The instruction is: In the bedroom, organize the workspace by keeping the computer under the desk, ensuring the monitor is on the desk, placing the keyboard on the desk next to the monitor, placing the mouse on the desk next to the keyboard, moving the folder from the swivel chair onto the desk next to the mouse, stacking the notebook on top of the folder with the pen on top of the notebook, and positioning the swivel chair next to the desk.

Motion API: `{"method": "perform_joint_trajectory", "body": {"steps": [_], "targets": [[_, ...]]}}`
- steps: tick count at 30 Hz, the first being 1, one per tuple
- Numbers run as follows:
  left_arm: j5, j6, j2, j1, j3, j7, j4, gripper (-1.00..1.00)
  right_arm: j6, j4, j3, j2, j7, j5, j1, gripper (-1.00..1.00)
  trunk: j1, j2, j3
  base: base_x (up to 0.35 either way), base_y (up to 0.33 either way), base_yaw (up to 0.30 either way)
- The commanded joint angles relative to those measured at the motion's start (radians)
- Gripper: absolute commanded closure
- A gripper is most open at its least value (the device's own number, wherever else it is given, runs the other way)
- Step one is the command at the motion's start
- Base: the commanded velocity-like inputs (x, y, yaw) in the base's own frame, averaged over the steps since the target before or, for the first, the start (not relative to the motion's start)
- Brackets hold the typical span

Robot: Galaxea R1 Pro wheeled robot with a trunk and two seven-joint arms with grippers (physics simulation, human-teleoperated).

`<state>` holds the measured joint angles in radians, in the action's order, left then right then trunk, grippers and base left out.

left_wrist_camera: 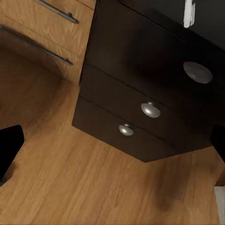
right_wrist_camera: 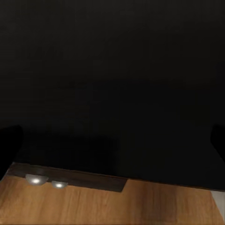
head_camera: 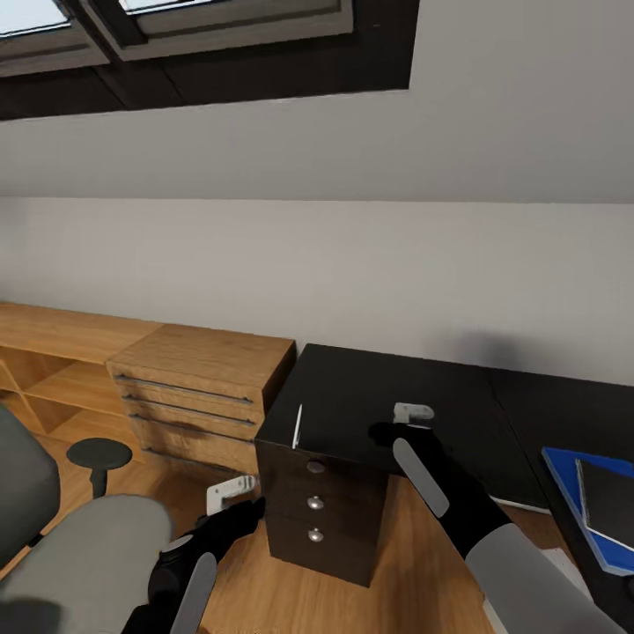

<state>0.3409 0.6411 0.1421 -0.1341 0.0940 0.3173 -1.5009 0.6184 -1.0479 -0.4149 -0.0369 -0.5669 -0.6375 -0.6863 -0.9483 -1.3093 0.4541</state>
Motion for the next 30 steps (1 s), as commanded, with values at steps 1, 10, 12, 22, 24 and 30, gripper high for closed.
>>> {"method": "perform_joint_trajectory", "body": {"steps": [1,10,12,22,24,30], "targets": [[0.010,0.002,-0.001,-0.001,0.001,0.009,-0.001,-1.00,0.001,-0.001,-0.004,-0.001,-0.010,-0.010,-0.001,-1.00,0.000,-0.001,0.001,0.000,0.000,0.271],[0.010,0.003,0.000,-0.001,0.001,0.009,-0.001,-1.00,0.001,0.000,-0.017,0.001,-0.010,-0.010,-0.001,-1.00,0.000,-0.001,0.001,0.000,0.000,0.271],[0.010,0.003,-0.001,-0.001,0.001,0.009,-0.001,-1.00,0.001,0.000,-0.020,0.001,-0.010,-0.010,-0.001,-1.00,0.000,-0.001,0.001,0.000,0.000,0.271],[0.010,0.003,0.000,-0.001,0.001,0.009,-0.001,-1.00,0.000,0.002,-0.024,0.002,-0.009,-0.010,-0.001,-1.00,0.000,-0.001,0.001,0.000,0.000,0.271],[0.010,0.003,0.000,-0.001,0.001,0.009,-0.001,-1.00,0.000,0.002,-0.024,0.002,-0.009,-0.010,-0.001,-1.00,0.000,-0.001,0.001,0.000,0.000,0.271],[0.010,0.002,0.000,-0.001,0.001,0.009,-0.001,-1.00,0.000,0.002,-0.024,0.001,-0.008,-0.008,-0.001,-1.00,0.000,-0.001,0.001,0.000,0.000,0.271]]}}
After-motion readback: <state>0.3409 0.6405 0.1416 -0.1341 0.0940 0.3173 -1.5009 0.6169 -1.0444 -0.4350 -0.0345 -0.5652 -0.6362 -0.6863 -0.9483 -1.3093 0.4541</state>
